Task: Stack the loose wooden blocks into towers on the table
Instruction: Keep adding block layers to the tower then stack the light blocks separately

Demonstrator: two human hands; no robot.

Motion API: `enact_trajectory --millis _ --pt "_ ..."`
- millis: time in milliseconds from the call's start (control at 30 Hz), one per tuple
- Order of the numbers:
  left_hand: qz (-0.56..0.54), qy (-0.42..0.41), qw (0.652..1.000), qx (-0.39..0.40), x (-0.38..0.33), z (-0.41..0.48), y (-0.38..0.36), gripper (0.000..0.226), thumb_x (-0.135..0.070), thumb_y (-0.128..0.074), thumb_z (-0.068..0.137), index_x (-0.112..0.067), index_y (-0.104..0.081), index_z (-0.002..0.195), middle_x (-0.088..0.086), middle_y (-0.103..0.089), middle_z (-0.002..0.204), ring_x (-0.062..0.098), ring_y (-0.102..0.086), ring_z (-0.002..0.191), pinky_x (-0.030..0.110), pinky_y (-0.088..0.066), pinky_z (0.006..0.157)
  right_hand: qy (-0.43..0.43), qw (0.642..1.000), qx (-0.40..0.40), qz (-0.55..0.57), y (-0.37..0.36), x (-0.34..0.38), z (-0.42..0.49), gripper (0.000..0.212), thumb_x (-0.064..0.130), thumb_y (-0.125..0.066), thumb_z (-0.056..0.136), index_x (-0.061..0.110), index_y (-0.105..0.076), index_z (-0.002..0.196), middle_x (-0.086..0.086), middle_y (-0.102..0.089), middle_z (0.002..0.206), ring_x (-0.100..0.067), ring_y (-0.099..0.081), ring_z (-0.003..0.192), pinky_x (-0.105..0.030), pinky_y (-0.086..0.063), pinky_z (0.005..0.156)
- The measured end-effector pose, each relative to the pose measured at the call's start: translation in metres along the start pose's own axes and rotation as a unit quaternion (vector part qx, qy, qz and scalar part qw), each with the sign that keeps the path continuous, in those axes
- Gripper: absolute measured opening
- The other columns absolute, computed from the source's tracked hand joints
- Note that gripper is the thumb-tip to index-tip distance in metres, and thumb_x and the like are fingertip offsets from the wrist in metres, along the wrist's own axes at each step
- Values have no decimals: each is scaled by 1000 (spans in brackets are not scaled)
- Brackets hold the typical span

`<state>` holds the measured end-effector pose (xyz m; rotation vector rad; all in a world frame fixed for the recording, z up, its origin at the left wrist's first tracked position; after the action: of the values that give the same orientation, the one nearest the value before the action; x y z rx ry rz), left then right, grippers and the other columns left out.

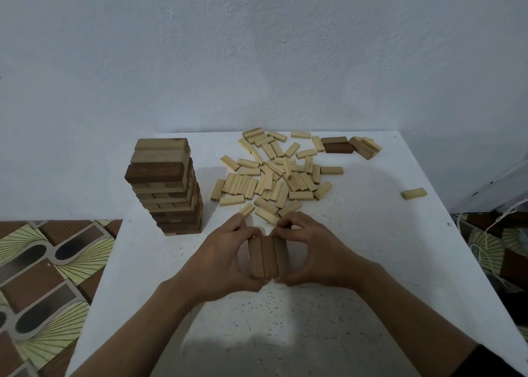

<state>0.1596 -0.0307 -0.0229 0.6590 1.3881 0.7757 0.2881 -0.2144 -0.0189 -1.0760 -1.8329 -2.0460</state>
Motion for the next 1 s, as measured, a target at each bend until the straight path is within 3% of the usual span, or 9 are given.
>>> enact_trajectory --millis 267,367,433,500,600,700,800,1000 --pt "82 -76 987 -119 -58 -12 75 60 -44 -87 68 -17 -65 117 -9 -37 96 8 -44 76 14 -39 63 120 987 -104 13 62 53 9 69 39 -92 66 16 -66 125 7 -53 121 -14 -50 119 -33 -47 96" --pt "115 -95 976 -160 -76 -13 111 55 -35 -89 68 -11 -67 112 -5 -40 95 12 -44 74 24 -44 59 165 975 -150 0 88 80 20 65 31 -95 65 12 -68 121 2 -55 116 -18 -54 114 -30 -47 92" --pt "135 -95 970 -176 -82 -17 134 54 -39 -86 69 -13 -67 112 -5 -42 96 16 -48 75 34 -48 60 185 968 -166 -18 102 96 29 65 32 -94 65 13 -68 121 2 -54 116 -17 -54 114 -24 -44 91" --pt "143 -85 969 -182 -83 -20 158 59 -52 -79 68 -19 -67 115 -8 -43 97 15 -52 76 34 -49 63 196 965 -169 -38 111 111 41 67 34 -94 64 15 -67 123 3 -53 116 -16 -53 114 -20 -39 91" --pt "158 -62 972 -163 -72 -20 195 63 -58 -81 65 -28 -67 119 -14 -44 98 9 -53 82 18 -43 68 200 965 -162 -50 117 133 66 70 46 -92 64 18 -67 123 7 -52 113 -14 -51 113 -26 -41 94" --pt "144 -33 984 -105 -50 -10 225 66 -66 -81 64 -35 -66 120 -18 -50 103 9 -52 92 11 -38 73 158 977 -137 -27 116 149 88 66 54 -90 64 27 -68 119 14 -52 110 -9 -50 111 -24 -40 93" --pt "109 13 993 -41 -24 -1 245 63 -62 -84 65 -36 -65 120 -17 -53 107 10 -51 98 13 -36 75 112 988 -106 5 111 161 112 57 55 -90 62 33 -70 111 13 -54 108 -6 -52 106 -24 -41 87" --pt "85 58 995 18 9 11 251 57 -57 -84 67 -40 -65 118 -22 -54 107 3 -50 101 24 -41 86 43 997 -60 -20 99 163 143 54 63 -86 60 35 -72 103 14 -55 109 -8 -51 111 -40 -44 99"
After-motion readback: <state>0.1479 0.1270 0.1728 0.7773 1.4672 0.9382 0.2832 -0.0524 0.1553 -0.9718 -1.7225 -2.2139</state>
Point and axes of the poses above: each hand's wrist, its own z-axis towards the middle knuckle, its own y-axis out of the back of the hand, x = y × z, the point moved 1 cm from there along z, towards the middle knuckle
